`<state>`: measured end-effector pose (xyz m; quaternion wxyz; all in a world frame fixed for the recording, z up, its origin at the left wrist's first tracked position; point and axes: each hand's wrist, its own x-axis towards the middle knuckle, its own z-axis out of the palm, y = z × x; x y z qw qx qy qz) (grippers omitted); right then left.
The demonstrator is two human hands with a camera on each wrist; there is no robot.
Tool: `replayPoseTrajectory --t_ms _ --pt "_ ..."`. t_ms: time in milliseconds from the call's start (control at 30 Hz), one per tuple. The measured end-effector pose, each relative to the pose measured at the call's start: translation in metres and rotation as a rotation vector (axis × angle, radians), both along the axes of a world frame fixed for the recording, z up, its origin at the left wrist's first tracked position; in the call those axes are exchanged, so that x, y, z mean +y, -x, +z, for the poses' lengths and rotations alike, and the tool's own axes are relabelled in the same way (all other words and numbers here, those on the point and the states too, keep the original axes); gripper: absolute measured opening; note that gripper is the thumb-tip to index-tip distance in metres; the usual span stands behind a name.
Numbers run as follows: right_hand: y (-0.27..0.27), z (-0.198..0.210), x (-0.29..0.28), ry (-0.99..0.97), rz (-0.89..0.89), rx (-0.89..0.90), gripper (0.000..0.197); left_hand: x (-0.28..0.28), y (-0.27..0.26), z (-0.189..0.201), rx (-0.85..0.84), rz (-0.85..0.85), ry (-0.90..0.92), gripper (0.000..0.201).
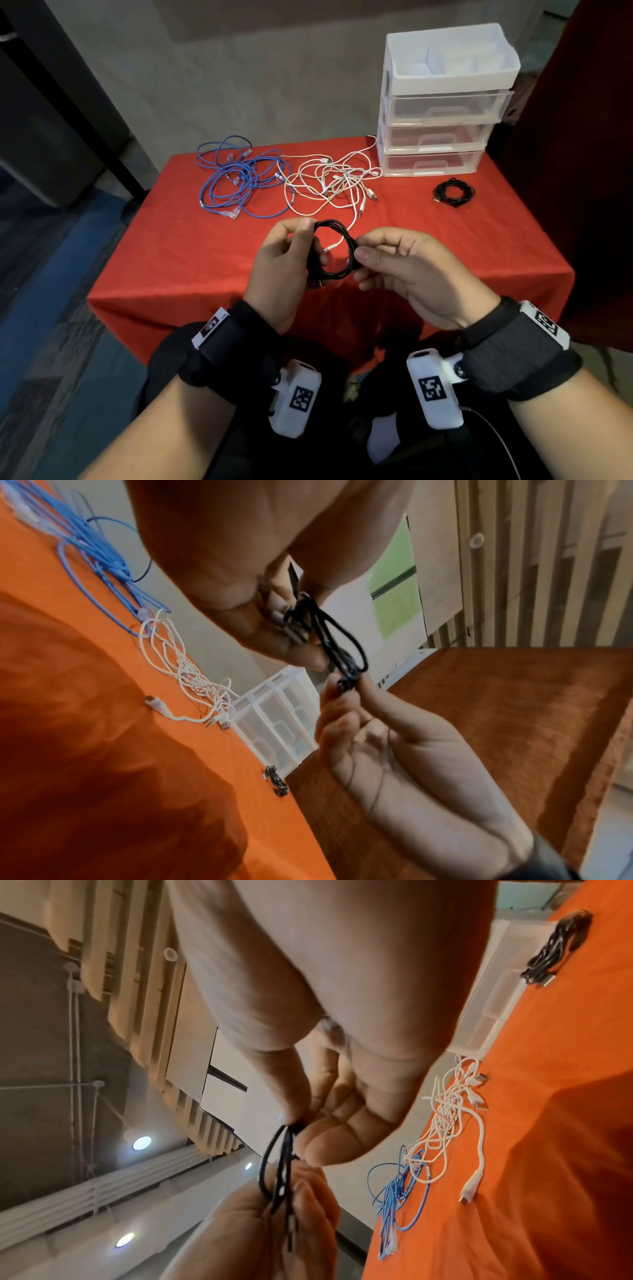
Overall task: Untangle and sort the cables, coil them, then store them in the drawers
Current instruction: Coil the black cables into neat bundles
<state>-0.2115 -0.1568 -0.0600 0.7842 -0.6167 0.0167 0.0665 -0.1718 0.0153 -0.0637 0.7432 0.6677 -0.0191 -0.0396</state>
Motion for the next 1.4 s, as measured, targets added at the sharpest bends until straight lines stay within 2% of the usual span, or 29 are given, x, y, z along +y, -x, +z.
replayPoseTrajectory --t_ms 167,300,367,533,600,800,900,967,1067,1233,1333,1400 --pt "-0.001 0.001 0.005 -0.105 -0.116 0.0 0.011 0.001 0.004 -0.004 0.002 -0.051 0.051 0.01" --pt "0.001 0.002 0.007 -0.108 -0.105 -0.02 0.031 0.002 0.006 -0.002 0.004 -0.025 0.08 0.009" --pt "0.002 0.002 0.006 -0.082 -0.086 -0.017 0.035 0.002 0.006 -0.003 0.013 -0.01 0.09 0.008" --pt "0.002 0.002 0.007 -0.022 -0.101 -0.003 0.02 0.0 0.007 -0.005 0.036 -0.038 0.109 0.008" --pt "0.002 0.001 0.008 0.007 -0.098 0.011 0.016 -0.003 0.008 -0.009 0.025 -0.053 0.057 0.012" --pt "0.003 -0.003 0.015 0.001 -0.068 0.026 0.02 -0.006 0.001 -0.02 -0.187 0.088 -0.222 0.021" --pt "0.005 -0.001 0.017 -0.026 -0.032 0.023 0.018 -0.005 -0.005 -0.023 -0.284 0.137 -0.289 0.021" --pt "0.007 0.002 0.018 -0.037 0.006 0.013 0.01 -0.006 -0.005 -0.022 -0.366 0.154 -0.324 0.019" --pt "0.007 0.002 0.018 0.034 0.036 -0.04 0.019 -0.007 -0.006 -0.018 -0.498 0.178 -0.391 0.017" --pt "0.005 0.0 0.011 0.11 0.088 -0.109 0.016 -0.005 -0.003 -0.009 -0.558 0.185 -0.345 0.014" --pt "0.005 0.002 0.003 0.052 0.15 -0.124 0.023 -0.004 -0.007 -0.005 -0.515 0.163 -0.248 0.013" --pt "0.004 0.003 -0.001 0.065 0.15 -0.146 0.02 -0.004 -0.009 -0.004 -0.494 0.122 -0.217 0.013"
